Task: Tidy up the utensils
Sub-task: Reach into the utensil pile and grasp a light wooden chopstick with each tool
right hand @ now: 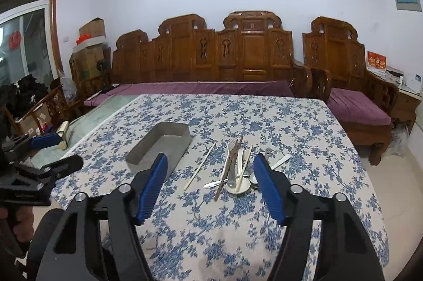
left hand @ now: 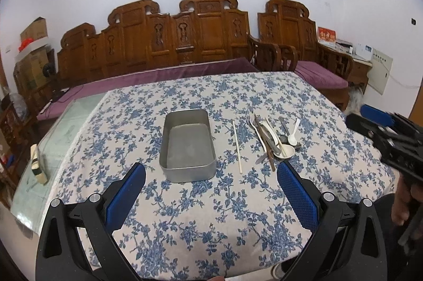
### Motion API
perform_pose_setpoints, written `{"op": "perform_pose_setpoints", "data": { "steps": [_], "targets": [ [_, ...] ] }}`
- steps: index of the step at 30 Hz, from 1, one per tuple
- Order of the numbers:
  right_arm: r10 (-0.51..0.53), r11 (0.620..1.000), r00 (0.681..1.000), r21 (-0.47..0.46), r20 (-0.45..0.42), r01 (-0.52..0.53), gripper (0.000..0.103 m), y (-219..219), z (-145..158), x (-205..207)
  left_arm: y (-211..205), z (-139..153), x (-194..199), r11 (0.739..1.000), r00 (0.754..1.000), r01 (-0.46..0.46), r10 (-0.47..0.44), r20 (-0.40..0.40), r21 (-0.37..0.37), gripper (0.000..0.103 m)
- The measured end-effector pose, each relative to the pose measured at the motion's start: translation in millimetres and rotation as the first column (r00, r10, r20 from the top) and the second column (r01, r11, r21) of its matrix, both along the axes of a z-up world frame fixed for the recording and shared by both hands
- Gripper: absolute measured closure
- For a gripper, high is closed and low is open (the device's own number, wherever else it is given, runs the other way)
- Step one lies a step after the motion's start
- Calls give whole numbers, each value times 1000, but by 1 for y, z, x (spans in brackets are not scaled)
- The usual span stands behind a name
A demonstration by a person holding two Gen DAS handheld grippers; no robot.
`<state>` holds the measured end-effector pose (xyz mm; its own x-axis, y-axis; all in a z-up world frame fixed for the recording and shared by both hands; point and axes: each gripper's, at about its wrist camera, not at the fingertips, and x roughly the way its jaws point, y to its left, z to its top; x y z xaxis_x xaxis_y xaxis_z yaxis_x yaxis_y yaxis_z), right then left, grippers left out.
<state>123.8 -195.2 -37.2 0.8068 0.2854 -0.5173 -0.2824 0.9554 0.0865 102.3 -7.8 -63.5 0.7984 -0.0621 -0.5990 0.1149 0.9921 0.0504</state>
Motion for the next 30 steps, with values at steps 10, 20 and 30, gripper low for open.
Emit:
{"op": "perform_pose_setpoints", "data": {
  "steps": [10, 20, 30],
  "targets": [
    [17, 1000, 997, -22, -80, -19, 46, -12, -38, 89, -3, -31, 57, 1000, 996, 15, -15, -84, -10, 6],
    [9, 1000, 978, -28, -208, -15, 56, -47, -107, 158, -24, -62, 101, 998, 985, 65, -64, -159, 0, 6],
    [55, 998, 943, -1, -329, -59, 67, -40, -152, 183, -45, -91, 136, 994, 972, 101, -105, -210, -28, 7]
  ]
}}
